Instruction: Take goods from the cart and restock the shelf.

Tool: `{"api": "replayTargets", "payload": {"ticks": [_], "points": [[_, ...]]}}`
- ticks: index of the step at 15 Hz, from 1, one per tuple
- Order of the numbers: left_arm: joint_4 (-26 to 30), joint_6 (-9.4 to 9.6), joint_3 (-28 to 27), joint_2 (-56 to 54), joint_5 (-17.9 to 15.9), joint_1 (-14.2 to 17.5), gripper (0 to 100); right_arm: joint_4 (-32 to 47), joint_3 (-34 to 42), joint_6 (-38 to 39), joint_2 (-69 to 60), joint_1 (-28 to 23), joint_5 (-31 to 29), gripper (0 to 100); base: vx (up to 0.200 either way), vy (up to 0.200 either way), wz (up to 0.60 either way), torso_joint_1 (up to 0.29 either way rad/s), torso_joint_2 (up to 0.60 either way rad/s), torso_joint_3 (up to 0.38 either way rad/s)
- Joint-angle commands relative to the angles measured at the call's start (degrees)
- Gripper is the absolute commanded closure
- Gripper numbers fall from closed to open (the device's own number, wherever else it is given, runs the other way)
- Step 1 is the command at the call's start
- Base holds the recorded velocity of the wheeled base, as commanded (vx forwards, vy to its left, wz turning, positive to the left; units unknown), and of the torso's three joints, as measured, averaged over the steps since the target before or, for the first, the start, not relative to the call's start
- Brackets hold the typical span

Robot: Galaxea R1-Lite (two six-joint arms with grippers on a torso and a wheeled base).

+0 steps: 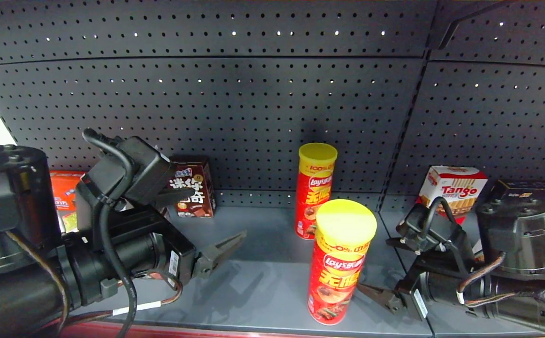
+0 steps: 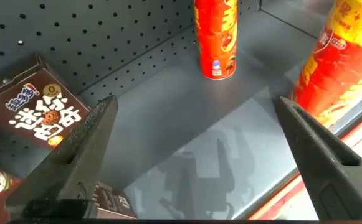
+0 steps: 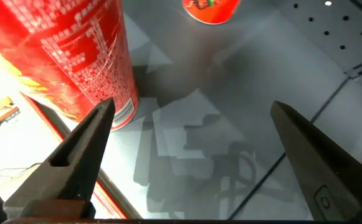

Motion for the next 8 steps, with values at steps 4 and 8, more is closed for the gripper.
{"api": "replayTargets", "payload": {"ticks": [4,8], "points": [[-0.03,0.02,-0.54,0.69,-0.05,0.01,0,-0.07,-1.92,0.08,2.22,1.42,-1.13,0,0.000,0.000,0.00,0.000,0.00,0.000],[-0.11,0.11,-0.72,0.86,-0.05,0.01,0,-0.07,-2.45,0.08,3.01,2.03,-1.31,0,0.000,0.000,0.00,0.000,0.00,0.000]]}}
